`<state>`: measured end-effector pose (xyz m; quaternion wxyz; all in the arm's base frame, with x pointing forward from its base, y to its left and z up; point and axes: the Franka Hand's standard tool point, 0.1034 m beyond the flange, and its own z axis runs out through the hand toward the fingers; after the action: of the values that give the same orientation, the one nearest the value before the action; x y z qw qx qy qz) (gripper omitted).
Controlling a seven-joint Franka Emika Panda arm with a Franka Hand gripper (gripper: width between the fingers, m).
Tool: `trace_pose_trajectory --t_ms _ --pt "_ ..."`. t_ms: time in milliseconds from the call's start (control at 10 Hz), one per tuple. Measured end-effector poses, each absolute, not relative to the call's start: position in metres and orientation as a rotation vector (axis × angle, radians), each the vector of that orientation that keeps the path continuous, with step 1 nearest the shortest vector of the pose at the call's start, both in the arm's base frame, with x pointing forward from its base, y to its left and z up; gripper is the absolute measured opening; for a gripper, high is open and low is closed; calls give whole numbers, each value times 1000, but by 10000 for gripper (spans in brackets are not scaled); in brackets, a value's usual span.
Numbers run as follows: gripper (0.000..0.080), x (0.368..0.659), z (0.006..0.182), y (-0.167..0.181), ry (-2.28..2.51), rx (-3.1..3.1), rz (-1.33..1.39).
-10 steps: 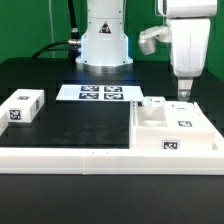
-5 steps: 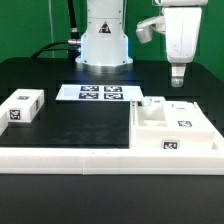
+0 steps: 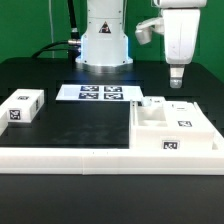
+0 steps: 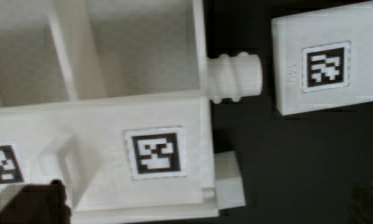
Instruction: Assemble cabinet
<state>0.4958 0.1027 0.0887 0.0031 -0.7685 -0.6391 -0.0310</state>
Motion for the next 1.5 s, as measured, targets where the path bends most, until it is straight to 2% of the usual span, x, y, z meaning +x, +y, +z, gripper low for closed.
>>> trace_pose_trajectory --t_ms 500,1000,1500 --pt "797 436 60 104 -2015 -2379 -100" --pt "797 437 60 103 -2011 -2378 -88" --pt "797 420 37 100 -2052 -2313 -96"
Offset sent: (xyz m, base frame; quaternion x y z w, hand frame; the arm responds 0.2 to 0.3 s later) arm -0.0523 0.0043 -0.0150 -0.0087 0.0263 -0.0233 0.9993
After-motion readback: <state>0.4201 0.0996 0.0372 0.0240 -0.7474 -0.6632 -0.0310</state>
